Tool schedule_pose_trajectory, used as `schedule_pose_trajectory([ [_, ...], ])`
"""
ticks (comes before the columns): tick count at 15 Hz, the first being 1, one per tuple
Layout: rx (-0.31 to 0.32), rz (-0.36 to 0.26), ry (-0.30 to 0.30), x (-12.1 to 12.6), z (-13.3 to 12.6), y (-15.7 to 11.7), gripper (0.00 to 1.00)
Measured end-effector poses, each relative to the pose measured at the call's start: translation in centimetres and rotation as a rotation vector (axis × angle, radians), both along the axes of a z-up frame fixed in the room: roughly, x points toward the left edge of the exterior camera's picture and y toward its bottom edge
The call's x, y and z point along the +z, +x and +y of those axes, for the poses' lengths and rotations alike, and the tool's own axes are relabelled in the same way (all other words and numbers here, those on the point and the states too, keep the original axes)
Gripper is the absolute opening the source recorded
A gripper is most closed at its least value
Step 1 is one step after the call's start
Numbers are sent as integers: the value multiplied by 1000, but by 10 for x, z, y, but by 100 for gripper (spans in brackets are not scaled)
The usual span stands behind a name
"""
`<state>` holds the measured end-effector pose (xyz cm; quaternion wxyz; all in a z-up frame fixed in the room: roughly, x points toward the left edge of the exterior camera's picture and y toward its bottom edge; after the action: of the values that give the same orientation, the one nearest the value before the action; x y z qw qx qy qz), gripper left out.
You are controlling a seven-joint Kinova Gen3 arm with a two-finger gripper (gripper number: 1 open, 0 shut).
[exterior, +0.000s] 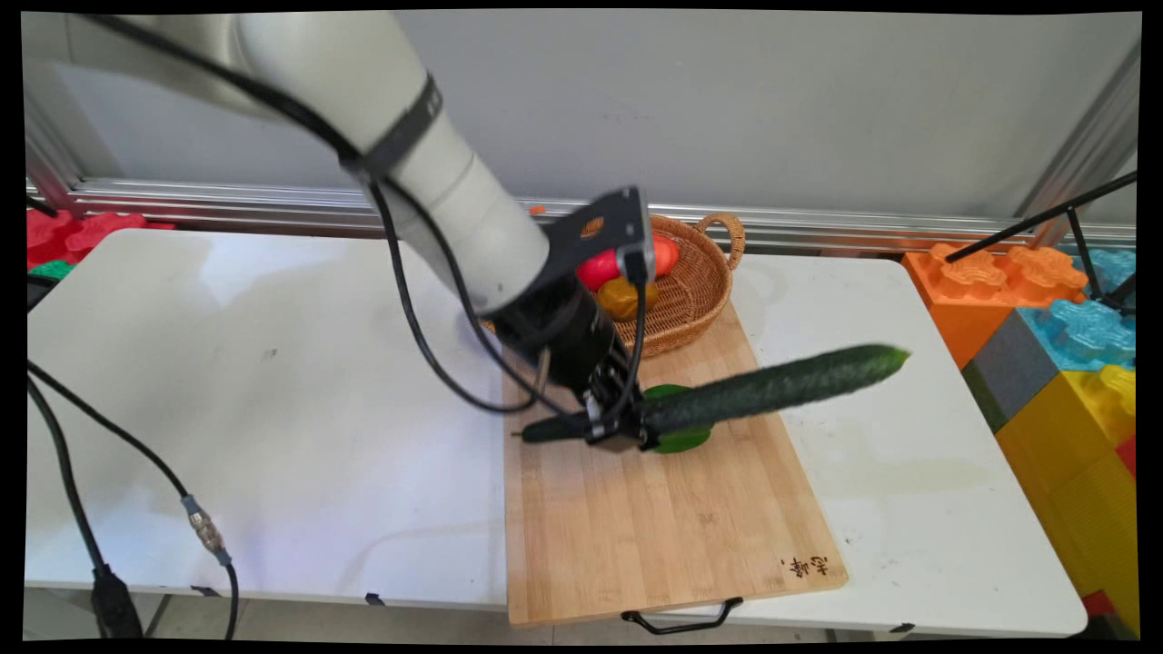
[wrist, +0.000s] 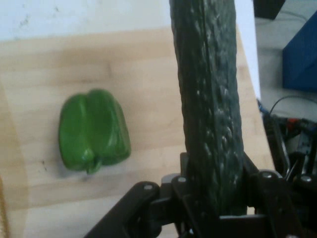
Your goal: Place the picked object on the cutting board
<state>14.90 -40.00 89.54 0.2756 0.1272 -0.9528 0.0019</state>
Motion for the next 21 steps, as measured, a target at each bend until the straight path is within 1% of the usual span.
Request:
schedule_pose_trajectory([
  [5,15,-50,-13,-57,8,-5,0],
  [8,19,-66,-17,-83,9,-9,0],
  [10,16,-69,-21,-94,9,-12,0],
  [15,6,-71,-27,-105,8,-16,0],
  [16,4,-71,-28,-105,7,-17,100],
  [21,4,-67,-19,-92,7,-15,100],
])
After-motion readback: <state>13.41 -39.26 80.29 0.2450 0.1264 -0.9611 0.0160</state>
